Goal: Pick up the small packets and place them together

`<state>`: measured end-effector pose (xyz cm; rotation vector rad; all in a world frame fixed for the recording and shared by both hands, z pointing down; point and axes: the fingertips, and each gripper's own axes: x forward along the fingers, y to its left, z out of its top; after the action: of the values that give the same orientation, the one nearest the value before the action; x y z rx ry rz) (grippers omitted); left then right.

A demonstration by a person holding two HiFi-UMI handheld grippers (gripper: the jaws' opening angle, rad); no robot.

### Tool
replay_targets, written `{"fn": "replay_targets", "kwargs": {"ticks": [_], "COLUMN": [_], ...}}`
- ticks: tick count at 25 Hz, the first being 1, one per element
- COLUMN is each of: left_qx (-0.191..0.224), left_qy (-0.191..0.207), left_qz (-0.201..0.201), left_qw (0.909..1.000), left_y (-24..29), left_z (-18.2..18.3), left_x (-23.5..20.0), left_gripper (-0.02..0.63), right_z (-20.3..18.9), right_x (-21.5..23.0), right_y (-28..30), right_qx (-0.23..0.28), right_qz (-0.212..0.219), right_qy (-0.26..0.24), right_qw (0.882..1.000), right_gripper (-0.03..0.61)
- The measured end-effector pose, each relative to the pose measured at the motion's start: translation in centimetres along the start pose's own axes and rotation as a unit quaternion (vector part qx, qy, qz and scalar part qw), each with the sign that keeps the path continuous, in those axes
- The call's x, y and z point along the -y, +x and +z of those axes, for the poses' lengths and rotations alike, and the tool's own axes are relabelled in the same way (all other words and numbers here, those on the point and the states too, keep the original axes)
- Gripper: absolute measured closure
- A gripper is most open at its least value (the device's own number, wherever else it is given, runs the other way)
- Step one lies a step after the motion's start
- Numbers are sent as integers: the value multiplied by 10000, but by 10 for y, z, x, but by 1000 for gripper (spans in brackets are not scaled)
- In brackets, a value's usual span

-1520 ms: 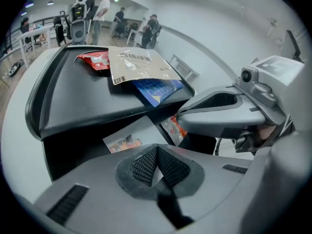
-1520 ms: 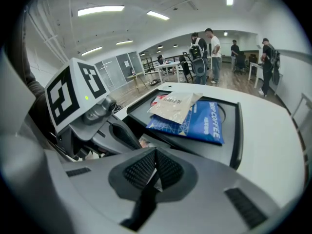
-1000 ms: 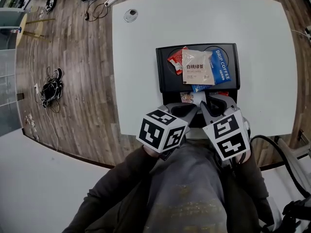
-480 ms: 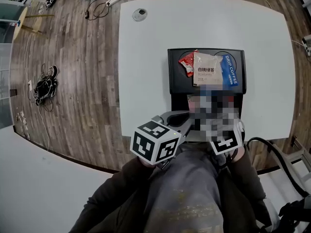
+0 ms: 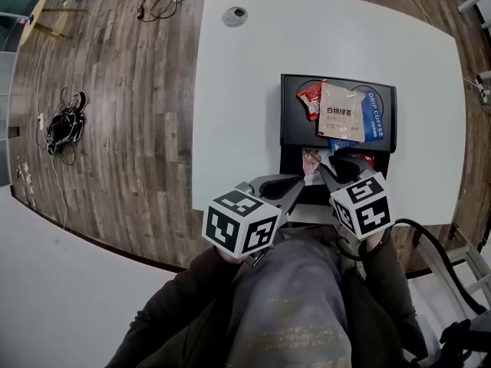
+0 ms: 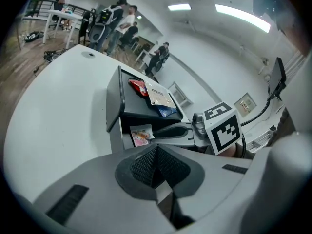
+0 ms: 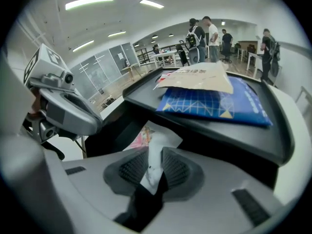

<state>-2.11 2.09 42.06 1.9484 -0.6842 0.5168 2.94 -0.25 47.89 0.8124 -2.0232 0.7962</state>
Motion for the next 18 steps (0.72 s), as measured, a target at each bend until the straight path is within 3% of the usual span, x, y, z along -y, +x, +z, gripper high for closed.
{"fn": "replay_targets", "kwargs": {"ticks": [5, 10, 18], "left_qx": [85, 153, 362], "left_qy": [-49, -48, 151], "left_qz": [88, 132, 44], "left_qw": [9999, 9998, 9992], "left_y": [-10, -17, -29], "left_z": [-1, -7, -18], "left_x": [-6, -7, 7], "left_gripper": [621, 621, 621], "right_z": [4, 13, 29], "right_x": [-12, -27, -50], "right_y": [-4, -20, -57], "right_qx": [-23, 141, 648], "right_qz": [87, 250, 143], "right_qy": [-162, -180, -351], "right_qw": [9998, 9994, 9972], "right_gripper": [535, 540, 538]}}
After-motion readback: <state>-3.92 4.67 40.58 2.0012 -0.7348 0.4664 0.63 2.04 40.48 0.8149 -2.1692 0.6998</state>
